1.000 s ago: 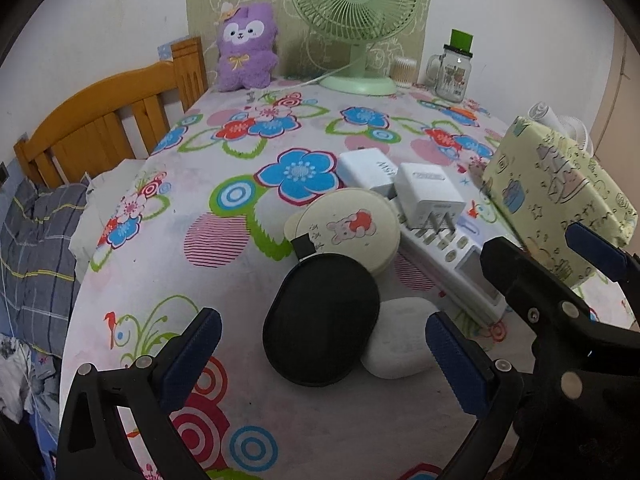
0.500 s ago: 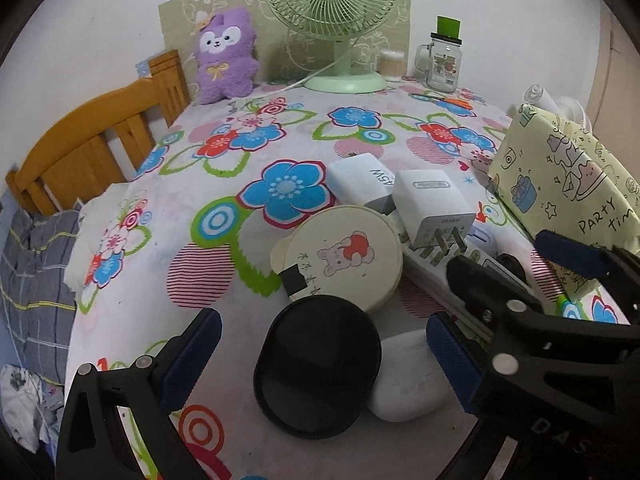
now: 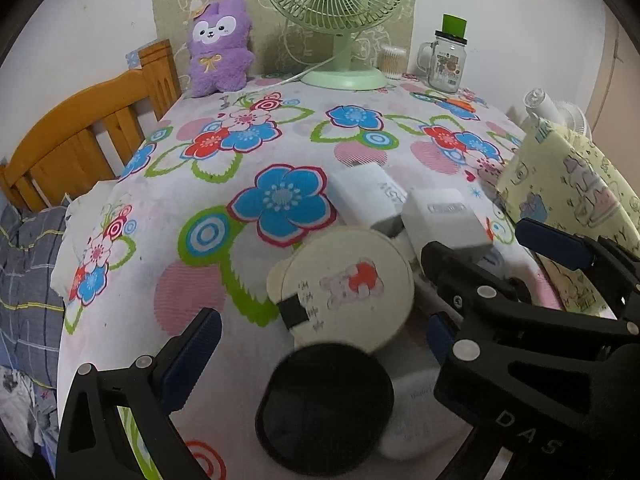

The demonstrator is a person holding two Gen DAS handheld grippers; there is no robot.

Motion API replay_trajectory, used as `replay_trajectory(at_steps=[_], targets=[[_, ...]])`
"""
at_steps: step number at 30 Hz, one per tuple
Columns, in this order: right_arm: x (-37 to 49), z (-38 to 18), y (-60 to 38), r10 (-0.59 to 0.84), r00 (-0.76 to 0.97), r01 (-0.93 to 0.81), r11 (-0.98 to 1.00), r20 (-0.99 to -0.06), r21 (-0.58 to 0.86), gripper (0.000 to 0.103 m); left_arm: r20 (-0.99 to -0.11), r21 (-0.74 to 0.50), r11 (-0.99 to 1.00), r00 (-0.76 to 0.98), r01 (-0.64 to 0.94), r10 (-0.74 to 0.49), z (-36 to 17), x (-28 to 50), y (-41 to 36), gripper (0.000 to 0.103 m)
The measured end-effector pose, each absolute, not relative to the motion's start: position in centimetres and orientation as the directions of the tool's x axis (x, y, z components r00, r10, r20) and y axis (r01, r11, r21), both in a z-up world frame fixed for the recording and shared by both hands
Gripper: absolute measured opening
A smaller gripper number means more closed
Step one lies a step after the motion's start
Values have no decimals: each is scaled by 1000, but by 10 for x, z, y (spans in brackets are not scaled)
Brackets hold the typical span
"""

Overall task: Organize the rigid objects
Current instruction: 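Move the right tool toward the white MINGYI charger while the left tool approaches the bunny compact, then close the right tool on the white charger while the left tool grips the cream bunny compact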

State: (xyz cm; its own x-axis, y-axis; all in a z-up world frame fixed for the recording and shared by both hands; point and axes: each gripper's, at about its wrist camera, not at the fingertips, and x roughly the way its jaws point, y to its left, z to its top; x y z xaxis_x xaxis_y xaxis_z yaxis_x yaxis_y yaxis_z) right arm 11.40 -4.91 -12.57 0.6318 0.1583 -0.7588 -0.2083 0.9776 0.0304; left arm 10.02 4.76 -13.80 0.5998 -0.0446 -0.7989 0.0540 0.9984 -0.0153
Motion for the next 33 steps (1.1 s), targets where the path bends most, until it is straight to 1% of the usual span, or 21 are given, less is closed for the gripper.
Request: replay_trajectory(at_steps=[5,7,8,9,10,13,14,15,16,17,19,25,33], targets=[[127,-131,-45,177,609,-206,977,-773,61,70,-810,-16,999,585,45,-39,-143,112,50,103],[131,-134,-44,197,595,-211,974,-779,85,59,-815,-21,999,577,47,-44,-146,115,50,103],[134,-136,-43,212,581,-219,971,-786,100,55,-818,-21,999,574,48,-45,-146,117,50,103],[135,-138,-42,226,571,-227,967,-789,113,47,-820,-23,998,570,50,-48,-148,118,50,103],[135,-139,-42,239,562,-234,964,-792,126,44,-823,-22,999,567,49,-46,-149,119,49,103],[134,-138,-43,237,570,-238,964,-787,117,43,-831,-26,998,554,49,-49,-153,122,50,102],[134,-138,-43,237,571,-238,964,-786,117,43,-833,-32,998,551,48,-53,-153,123,50,99],[134,-137,-44,236,572,-235,965,-786,118,43,-835,-44,998,546,54,-66,-154,124,49,94],[133,-137,-45,232,574,-232,966,-785,116,43,-830,-36,998,554,52,-59,-153,123,49,92],[133,-137,-46,232,576,-232,966,-784,115,43,-828,-31,998,558,53,-55,-153,123,48,86],[132,-136,-47,221,581,-229,968,-783,103,43,-825,-14,998,564,54,-42,-153,124,46,85],[129,-136,-54,206,581,-207,973,-787,101,43,-822,-20,999,568,51,-45,-152,124,48,85],[121,-123,-58,214,601,-207,972,-770,109,43,-790,19,999,613,40,-10,-135,115,44,85]])
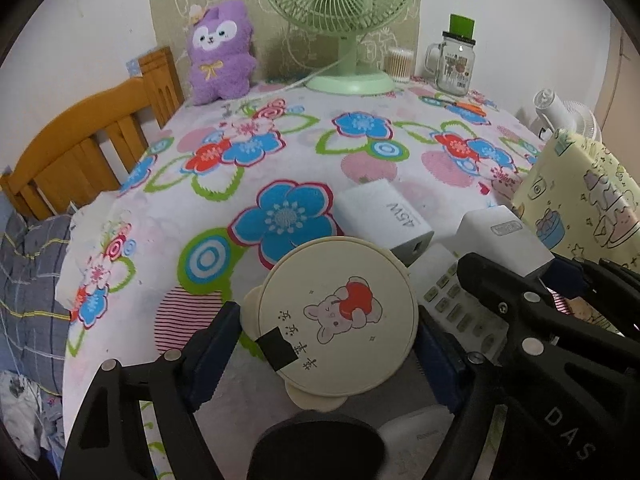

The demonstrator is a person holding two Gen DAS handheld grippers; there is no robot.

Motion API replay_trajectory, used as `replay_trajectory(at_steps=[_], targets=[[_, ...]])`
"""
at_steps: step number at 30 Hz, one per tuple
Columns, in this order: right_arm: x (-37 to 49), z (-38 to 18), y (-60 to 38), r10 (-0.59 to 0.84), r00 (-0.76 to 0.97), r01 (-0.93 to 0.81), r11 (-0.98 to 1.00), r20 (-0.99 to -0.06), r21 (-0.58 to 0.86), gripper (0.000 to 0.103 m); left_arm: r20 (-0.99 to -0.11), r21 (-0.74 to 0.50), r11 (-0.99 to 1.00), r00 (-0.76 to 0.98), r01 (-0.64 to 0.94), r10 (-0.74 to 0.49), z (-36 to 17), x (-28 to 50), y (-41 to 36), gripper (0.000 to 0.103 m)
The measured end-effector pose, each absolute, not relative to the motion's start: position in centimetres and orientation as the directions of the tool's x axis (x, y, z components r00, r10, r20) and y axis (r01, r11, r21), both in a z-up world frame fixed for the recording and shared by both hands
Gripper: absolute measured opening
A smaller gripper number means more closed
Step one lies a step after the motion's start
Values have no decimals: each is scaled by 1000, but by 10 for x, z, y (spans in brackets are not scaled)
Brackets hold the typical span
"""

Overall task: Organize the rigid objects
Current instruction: 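Close the right tool on the white charger while the left tool grips the cream bunny compact, then carry the charger with the right tool into the yellow basket while the left tool drops the compact there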

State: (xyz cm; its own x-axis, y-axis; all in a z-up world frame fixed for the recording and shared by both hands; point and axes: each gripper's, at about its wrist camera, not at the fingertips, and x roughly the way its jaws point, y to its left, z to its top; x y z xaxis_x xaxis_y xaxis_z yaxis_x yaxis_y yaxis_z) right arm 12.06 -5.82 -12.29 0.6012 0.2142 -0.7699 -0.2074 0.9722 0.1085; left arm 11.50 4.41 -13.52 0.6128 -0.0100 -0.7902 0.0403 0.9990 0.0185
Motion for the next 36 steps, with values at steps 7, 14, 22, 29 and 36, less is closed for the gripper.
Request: replay_trajectory(at_steps=[7,14,22,29,36], targets=[[110,-105,-63,216,632,-209,972,-744,105,43,-758,8,999,652,39,-20,-118,104,40,85],[102,-92,-69,219,651,-207,972,-727,107,43,-737,11,999,676,37,-17,-104,95,35,85],[90,-74,-76,214,673,-209,973,-708,95,43,-718,19,999,697,26,-4,-88,83,28,85],[78,-60,-86,205,694,-204,975,-691,84,43,-700,26,999,715,24,1,-73,70,16,85],[67,-47,-102,190,708,-195,978,-680,70,43,-686,23,999,728,27,-4,-62,58,4,85]])
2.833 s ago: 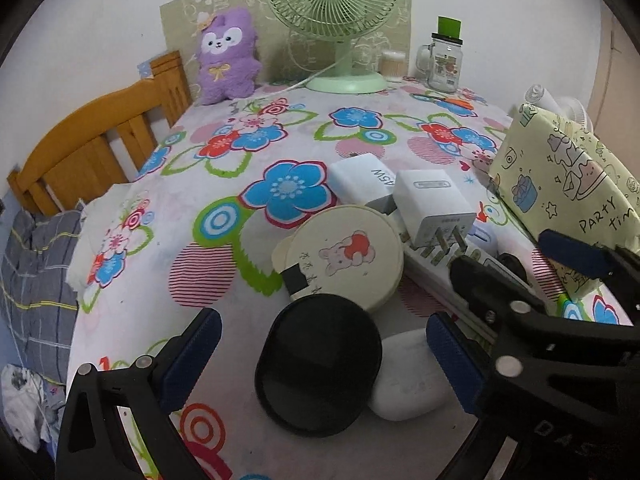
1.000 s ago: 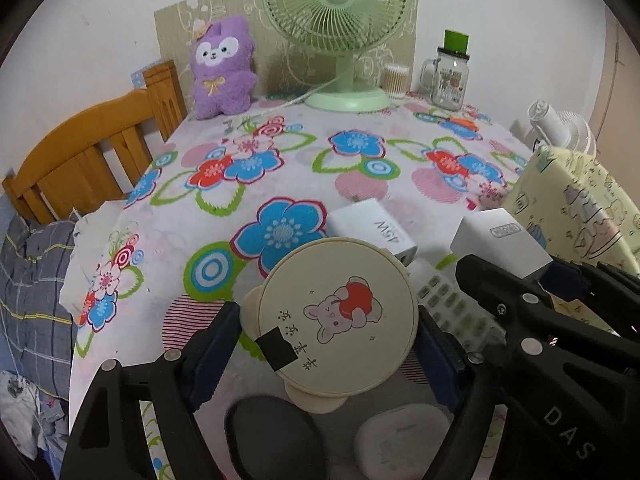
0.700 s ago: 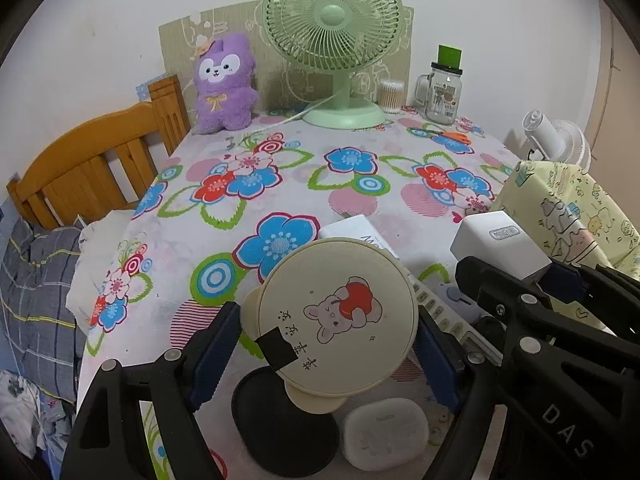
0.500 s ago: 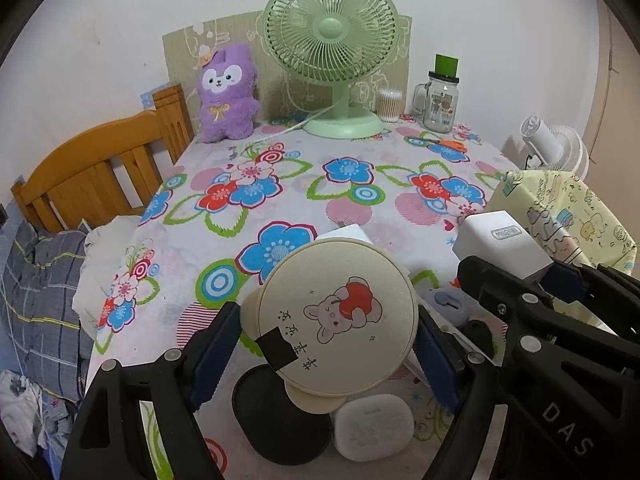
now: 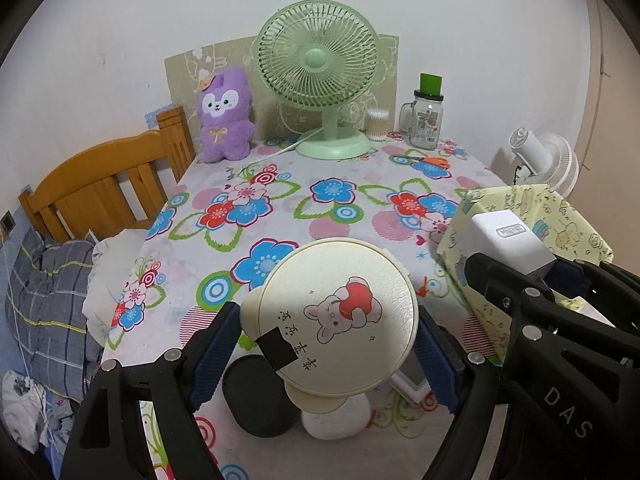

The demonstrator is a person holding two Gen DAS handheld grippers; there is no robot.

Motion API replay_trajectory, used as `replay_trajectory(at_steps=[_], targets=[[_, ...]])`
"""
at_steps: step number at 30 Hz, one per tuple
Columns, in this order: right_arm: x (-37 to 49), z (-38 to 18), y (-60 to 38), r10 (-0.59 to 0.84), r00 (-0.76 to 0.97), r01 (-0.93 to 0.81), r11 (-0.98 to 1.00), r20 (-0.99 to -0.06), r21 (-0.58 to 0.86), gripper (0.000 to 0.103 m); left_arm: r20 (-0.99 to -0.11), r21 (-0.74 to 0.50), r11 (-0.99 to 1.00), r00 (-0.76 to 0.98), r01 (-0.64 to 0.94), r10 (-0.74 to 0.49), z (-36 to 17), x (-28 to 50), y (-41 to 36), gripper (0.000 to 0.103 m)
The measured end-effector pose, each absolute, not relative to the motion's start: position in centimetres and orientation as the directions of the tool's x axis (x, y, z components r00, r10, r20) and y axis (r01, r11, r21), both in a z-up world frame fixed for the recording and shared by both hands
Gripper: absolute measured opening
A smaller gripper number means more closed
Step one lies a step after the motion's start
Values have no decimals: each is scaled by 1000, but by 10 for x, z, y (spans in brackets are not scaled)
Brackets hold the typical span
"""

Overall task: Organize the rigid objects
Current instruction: 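Carry the charger with the right tool into the yellow basket while the left tool drops the compact there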

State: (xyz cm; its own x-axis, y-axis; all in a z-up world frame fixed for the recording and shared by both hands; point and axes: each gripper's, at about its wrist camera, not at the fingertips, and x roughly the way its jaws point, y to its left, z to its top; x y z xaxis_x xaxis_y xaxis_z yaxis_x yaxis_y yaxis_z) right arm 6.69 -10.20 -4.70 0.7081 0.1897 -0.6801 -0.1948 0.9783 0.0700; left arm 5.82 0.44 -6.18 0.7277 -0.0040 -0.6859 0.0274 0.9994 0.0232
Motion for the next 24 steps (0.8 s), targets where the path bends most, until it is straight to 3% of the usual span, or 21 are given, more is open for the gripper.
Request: replay_trajectory(at_steps=[24], targets=[[56,-21,-155,175,738,-183,982,-652,56,43,-660,22,999,752,29,-7,-38,51,-39,85]])
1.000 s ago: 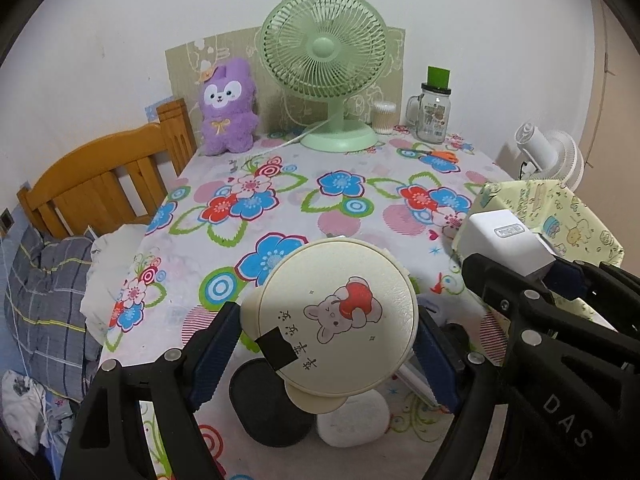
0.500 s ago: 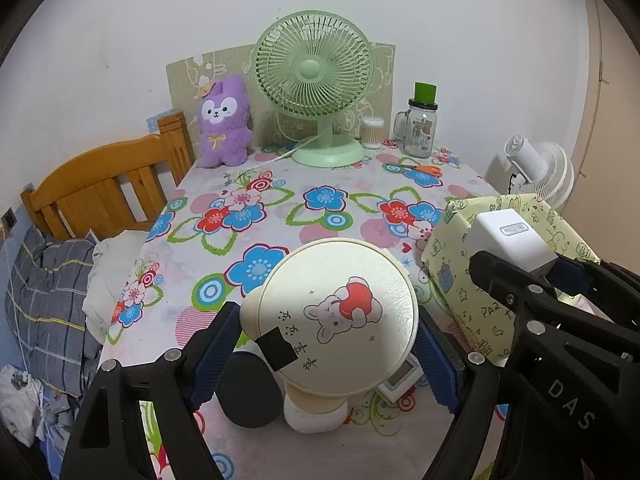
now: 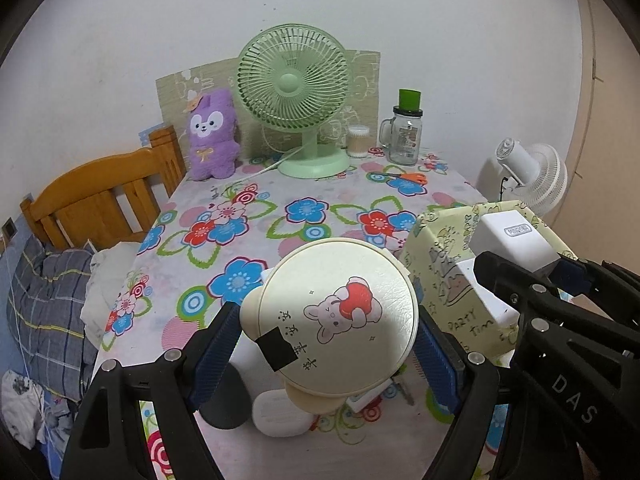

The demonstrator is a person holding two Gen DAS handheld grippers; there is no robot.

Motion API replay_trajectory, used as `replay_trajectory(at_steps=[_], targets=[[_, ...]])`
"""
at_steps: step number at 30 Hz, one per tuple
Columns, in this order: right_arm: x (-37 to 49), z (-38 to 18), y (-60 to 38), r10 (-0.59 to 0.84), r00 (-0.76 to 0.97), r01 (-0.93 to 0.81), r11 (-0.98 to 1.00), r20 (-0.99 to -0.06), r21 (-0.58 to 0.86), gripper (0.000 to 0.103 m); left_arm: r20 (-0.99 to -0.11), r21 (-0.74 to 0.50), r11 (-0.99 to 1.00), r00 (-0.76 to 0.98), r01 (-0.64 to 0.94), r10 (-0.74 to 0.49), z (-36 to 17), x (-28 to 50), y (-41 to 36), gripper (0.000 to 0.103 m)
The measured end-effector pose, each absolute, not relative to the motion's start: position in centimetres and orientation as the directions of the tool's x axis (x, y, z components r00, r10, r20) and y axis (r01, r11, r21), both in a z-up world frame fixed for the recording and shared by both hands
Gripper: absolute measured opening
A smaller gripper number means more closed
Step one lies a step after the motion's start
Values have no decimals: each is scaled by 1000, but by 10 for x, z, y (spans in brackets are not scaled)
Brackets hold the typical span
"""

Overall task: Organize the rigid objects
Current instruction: 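Carry the charger with the right tool into the yellow basket while the left tool drops the compact there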

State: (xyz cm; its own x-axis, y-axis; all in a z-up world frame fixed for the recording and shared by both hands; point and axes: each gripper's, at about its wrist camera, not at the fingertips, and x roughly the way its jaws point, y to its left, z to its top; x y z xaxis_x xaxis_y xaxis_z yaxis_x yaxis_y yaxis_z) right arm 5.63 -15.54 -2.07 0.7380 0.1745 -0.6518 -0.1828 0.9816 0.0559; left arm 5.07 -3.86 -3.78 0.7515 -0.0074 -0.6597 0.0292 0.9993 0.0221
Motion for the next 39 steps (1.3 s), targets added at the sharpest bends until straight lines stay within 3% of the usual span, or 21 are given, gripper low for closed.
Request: replay_trajectory(at_steps=[39], targets=[[97,-34,-269,24,734,23,998,-679,60,43,-679,72,971,725,229,-120,-41,107,-151,85]])
